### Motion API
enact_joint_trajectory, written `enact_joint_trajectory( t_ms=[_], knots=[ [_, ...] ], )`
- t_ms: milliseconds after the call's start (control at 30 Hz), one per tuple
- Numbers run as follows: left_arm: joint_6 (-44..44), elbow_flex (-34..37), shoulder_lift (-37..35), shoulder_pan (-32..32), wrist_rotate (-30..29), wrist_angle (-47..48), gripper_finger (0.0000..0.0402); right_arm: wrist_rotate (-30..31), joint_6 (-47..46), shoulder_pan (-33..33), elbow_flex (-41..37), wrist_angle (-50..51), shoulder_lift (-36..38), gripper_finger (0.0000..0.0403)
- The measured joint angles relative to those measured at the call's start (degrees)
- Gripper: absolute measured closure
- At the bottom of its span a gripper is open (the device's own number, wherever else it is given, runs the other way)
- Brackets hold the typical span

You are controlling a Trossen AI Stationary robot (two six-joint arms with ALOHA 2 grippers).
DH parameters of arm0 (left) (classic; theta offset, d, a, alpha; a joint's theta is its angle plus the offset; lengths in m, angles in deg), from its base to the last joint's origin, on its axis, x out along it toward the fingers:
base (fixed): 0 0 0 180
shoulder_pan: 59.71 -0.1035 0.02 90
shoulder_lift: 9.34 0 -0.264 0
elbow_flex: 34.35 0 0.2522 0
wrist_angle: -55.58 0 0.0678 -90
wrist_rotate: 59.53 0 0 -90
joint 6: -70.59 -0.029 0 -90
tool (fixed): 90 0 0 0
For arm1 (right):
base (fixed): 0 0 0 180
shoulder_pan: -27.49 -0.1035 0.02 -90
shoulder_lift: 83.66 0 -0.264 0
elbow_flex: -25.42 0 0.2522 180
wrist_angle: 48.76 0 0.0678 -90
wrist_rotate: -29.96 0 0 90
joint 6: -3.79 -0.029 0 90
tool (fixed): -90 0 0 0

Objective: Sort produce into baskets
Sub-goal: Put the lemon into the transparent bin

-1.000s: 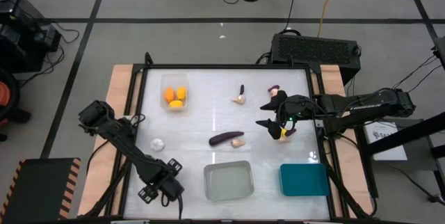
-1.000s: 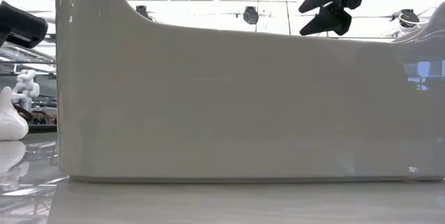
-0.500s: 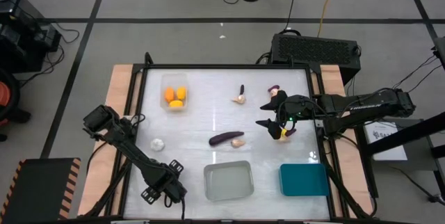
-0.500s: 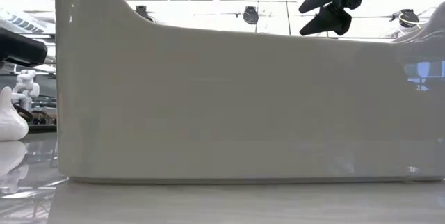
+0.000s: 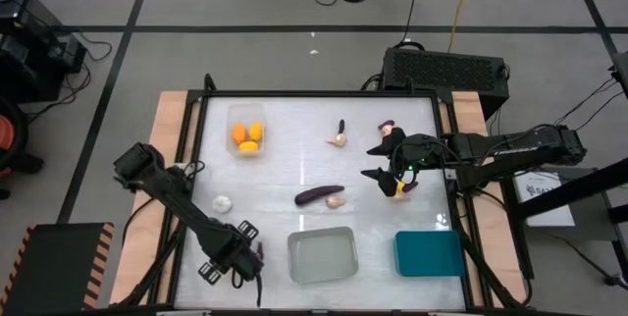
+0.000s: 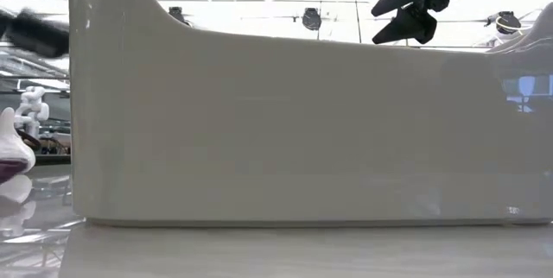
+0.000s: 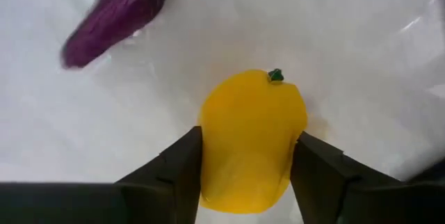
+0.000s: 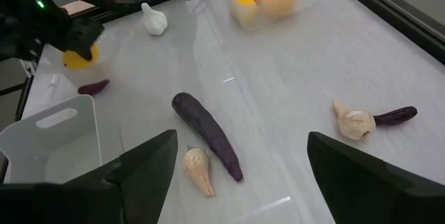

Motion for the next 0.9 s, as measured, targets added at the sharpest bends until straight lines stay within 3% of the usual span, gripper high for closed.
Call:
enact_joint_trajectory(
  t_ms=[100, 167, 333, 400, 600, 767, 900],
  knots=[
    [-0.04, -1.75, -4.04, -1.64, -0.75, 1.63, 0.0224, 0.0, -0.09, -0.01, 0.0, 0.0, 0.01, 0.0089],
    [-0.07, -3.14, -7.16, -3.44, -4.8, 1.49, 0.0225, 0.0, -0.14, 0.0, 0.0, 0.0, 0.0, 0.0089],
    [-0.57, -5.45, -14.1, -9.87, -29.05, -2.67, 0.0226, -0.02, -2.88, 0.0, 0.0, -0.02, 0.01, 0.0089],
    [-0.26, -5.46, -16.51, -14.46, -34.91, -7.88, 0.0227, -0.02, -4.03, 0.0, 0.0, -0.02, 0.0, 0.0089],
    [-0.61, -5.5, -18.88, -31.05, -36.14, -22.57, 0.0227, -0.07, -8.83, -0.02, 0.0, -0.03, 0.0, 0.0089],
    [-3.0, -4.93, -18.19, -44.66, -34.93, -23.08, 0.0227, -0.48, -15.18, -0.5, 0.0, 0.0, 0.0, 0.0089],
    [2.47, -3.33, -17.67, -54.67, -32.45, -23.27, 0.0227, -0.61, -19.81, -2.13, 0.0, 0.02, 0.0, 0.0089]
  ],
)
